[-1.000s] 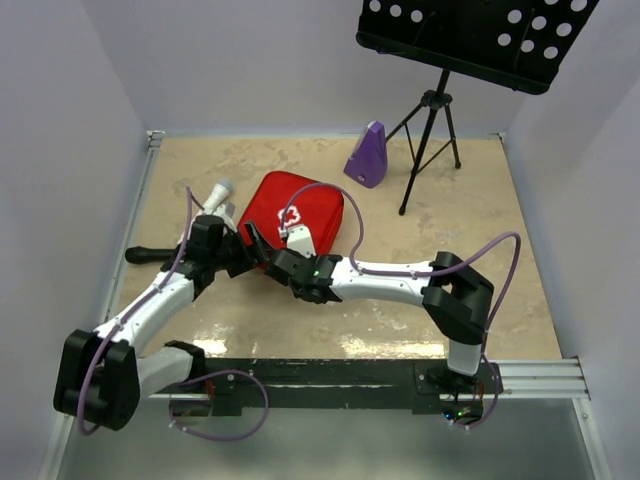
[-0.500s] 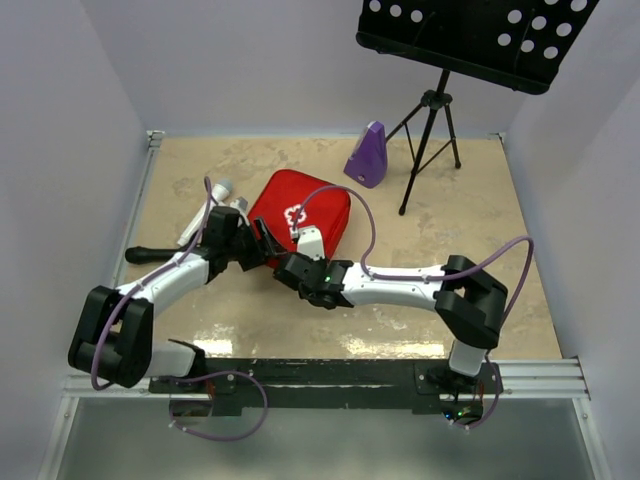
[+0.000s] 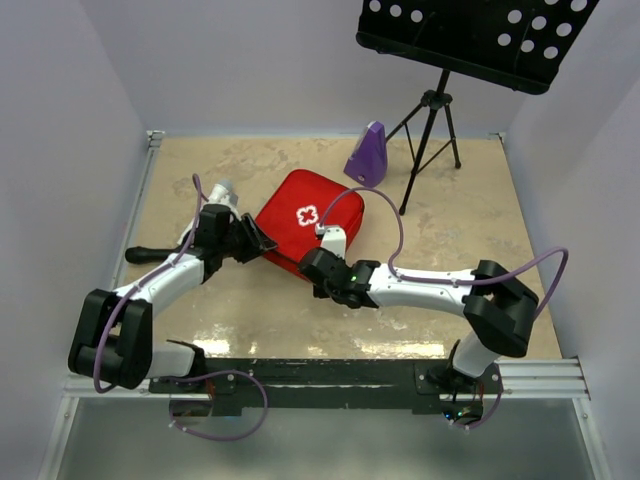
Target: Organize the medicine kit
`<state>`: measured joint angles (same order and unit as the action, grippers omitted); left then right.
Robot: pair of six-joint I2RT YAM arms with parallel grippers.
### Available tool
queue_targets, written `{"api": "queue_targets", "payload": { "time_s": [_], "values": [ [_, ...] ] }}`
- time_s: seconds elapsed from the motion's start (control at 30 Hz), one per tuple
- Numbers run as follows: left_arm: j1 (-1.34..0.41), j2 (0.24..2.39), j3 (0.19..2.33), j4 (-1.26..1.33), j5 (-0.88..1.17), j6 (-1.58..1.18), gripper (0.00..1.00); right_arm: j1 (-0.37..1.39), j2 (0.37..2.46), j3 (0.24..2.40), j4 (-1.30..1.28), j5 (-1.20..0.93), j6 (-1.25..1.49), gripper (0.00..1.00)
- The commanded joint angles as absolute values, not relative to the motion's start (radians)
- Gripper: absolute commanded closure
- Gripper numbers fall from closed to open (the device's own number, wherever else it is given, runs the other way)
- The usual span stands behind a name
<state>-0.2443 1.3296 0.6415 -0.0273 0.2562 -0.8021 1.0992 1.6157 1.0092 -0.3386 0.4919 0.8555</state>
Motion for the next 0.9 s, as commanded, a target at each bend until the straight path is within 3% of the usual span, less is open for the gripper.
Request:
{"api": "queue_targets", "payload": {
  "time_s": [0.0, 0.17, 0.3, 0.47, 0.53, 0.67, 0.73, 0.87],
  "values": [
    [-0.181, 1.374, 0.632, -0.052, 0.014, -0.735, 0.57, 1.086, 1.562, 0.973, -0.571, 0.522, 0.856, 1.00],
    [-0.144, 1.400, 0.632, -0.029, 0.040, -0.738, 0.62, 1.071, 1.522, 0.950, -0.595, 0.503, 0.841, 1.00],
    [-0.117, 1.431, 0.634, -0.017, 0.063, -0.742, 0.81, 1.072, 1.488, 0.931, -0.621, 0.480, 0.847, 1.00],
    [-0.110, 1.439, 0.638, -0.020, 0.063, -0.741, 0.84, 1.071, 1.479, 0.928, -0.652, 0.499, 0.884, 1.00],
    [-0.110, 1.434, 0.644, -0.029, 0.075, -0.732, 0.78, 1.071, 1.479, 0.930, -0.649, 0.495, 0.884, 0.95],
    [-0.110, 1.434, 0.686, -0.081, 0.117, -0.712, 0.52, 1.071, 1.441, 0.959, -0.649, 0.508, 0.876, 0.59],
    [-0.112, 1.408, 0.692, -0.103, 0.126, -0.704, 0.45, 1.071, 1.421, 0.989, -0.652, 0.517, 0.868, 0.46],
    [-0.112, 1.323, 0.687, -0.149, 0.121, -0.686, 0.34, 1.071, 1.393, 1.058, -0.660, 0.532, 0.858, 0.33]
  ]
}}
